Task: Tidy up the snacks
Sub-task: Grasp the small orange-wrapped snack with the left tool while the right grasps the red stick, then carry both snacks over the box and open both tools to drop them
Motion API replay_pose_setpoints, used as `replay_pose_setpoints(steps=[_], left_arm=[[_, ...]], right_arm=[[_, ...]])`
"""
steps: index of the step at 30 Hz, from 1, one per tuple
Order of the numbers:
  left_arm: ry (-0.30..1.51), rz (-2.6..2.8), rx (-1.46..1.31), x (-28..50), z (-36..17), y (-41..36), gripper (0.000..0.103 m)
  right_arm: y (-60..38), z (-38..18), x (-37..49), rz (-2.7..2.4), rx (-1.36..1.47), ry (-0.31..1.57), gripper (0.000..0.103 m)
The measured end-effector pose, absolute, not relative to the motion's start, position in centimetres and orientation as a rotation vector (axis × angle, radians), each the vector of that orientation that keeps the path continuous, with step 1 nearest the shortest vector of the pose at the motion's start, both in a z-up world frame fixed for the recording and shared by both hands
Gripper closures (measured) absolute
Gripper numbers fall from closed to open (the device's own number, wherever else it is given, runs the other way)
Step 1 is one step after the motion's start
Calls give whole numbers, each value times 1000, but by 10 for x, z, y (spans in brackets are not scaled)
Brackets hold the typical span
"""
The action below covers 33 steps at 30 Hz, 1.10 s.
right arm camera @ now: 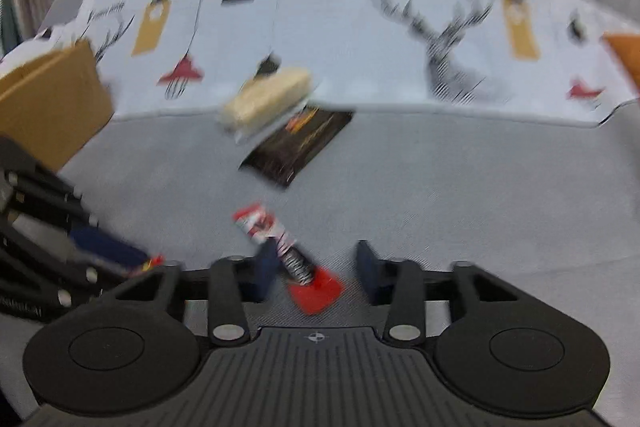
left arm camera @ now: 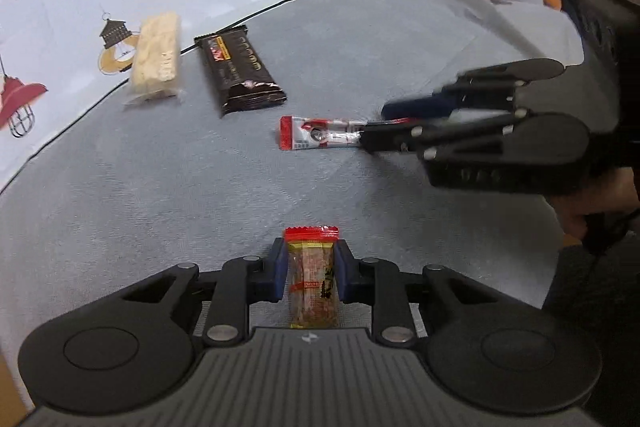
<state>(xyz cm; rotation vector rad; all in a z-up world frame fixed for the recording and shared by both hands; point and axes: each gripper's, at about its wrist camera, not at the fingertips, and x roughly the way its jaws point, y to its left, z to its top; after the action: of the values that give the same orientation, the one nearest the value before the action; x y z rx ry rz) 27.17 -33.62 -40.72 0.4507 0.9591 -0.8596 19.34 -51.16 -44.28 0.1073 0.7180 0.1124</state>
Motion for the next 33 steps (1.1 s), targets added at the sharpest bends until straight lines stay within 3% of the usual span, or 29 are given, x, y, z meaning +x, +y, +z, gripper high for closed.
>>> replay_pose_setpoints(steps=[1,2,6,17,28,33], left_arm=[[961,-848,458,270,-406,-337,76],[966,-837,460,269,-406,-336,77],[966,-819,482,263,-403,-334,77],[979,-790,472,241,-393,-323,78],[945,-781,326,215,-369,-301,80],[964,-803,241,225,-376,-268,81]], right_arm=[[-507,-445,194,125,91,736,78],[-500,-444,192,123,52,734,95],[-487,-443,180,119,10,744,101],[-488,-416,125,-27,249,772,102],[-442,-372,76,-238,436,676,102],[-384,-362,69,-268,332,672,102]])
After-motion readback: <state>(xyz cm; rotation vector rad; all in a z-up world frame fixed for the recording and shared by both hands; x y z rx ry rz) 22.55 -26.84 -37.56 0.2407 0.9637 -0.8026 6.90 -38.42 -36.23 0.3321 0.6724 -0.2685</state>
